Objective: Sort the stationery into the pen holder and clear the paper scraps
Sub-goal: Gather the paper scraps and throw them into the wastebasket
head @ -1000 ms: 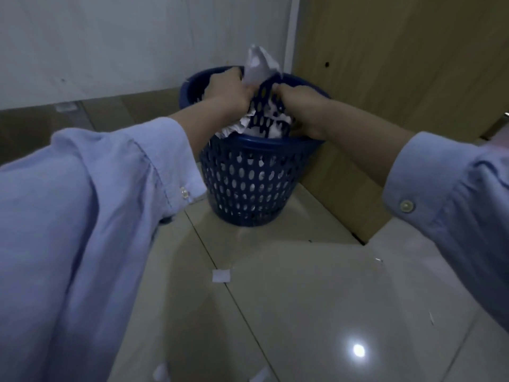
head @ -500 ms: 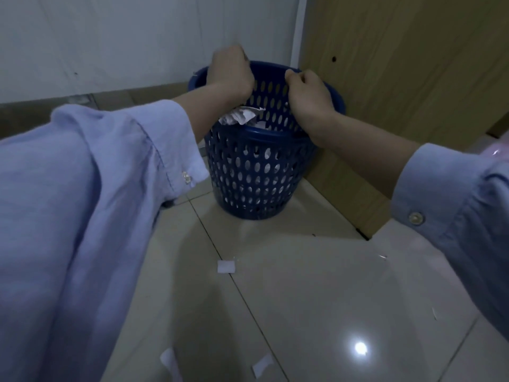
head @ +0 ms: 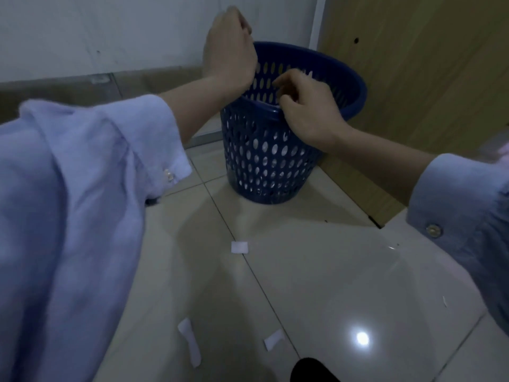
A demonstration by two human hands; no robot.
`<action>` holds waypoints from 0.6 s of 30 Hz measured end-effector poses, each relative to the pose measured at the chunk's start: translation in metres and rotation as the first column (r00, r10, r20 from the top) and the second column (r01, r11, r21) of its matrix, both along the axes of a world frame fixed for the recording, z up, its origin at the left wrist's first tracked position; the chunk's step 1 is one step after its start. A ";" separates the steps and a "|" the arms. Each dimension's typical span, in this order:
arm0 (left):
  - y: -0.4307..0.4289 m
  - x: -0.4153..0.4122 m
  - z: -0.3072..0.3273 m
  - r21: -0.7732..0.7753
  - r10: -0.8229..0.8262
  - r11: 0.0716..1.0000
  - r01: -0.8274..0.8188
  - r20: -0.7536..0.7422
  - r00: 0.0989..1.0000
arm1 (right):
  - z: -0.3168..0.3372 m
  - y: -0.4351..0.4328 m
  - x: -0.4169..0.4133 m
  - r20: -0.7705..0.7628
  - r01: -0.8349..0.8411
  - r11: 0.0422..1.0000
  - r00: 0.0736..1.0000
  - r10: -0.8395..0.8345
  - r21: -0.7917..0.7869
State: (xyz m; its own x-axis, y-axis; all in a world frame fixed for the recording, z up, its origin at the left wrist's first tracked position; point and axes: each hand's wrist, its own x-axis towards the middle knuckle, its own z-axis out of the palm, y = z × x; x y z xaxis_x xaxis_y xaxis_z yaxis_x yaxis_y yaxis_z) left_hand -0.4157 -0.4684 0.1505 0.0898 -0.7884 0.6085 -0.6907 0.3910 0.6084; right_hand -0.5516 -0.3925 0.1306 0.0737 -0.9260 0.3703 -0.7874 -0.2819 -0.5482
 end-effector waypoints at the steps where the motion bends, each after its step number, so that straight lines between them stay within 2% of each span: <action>1: 0.009 0.005 -0.008 -0.041 -0.021 0.999 0.022 0.018 1.000 | -0.004 0.005 -0.001 -0.031 0.003 0.998 1.000 -0.005 -0.059; 3: 0.028 0.015 -0.025 -0.126 -0.064 0.989 0.072 0.064 0.996 | -0.012 0.017 -0.005 -0.109 0.006 0.974 0.994 -0.031 -0.228; 6: 0.062 0.028 -0.053 -0.192 -0.089 0.976 0.107 0.096 0.991 | -0.030 0.041 -0.007 -0.236 -0.053 0.876 0.969 -0.070 -0.479; 8: 0.086 0.037 -0.074 -0.188 -0.101 0.975 0.122 0.115 0.988 | -0.049 0.059 -0.010 -0.291 -0.106 0.850 0.955 -0.057 -0.517; 10: 0.111 0.050 -0.101 -0.151 -0.124 0.977 0.147 0.154 0.980 | -0.077 0.082 -0.008 -0.330 -0.158 0.900 0.944 0.017 -0.406; 13: 0.147 0.071 -0.146 0.022 -0.260 0.965 0.262 0.219 0.941 | -0.123 0.117 -0.006 -0.334 -0.197 0.978 0.928 0.164 -0.069; 15: 0.171 0.086 -0.176 0.265 -0.419 0.896 0.356 0.237 0.877 | -0.149 0.136 -0.004 -0.339 -0.258 0.951 0.891 0.302 0.170; 18: 0.200 0.107 -0.216 0.583 -0.620 0.723 0.370 0.311 0.721 | -0.178 0.154 -0.004 -0.329 -0.312 0.806 0.793 0.512 0.503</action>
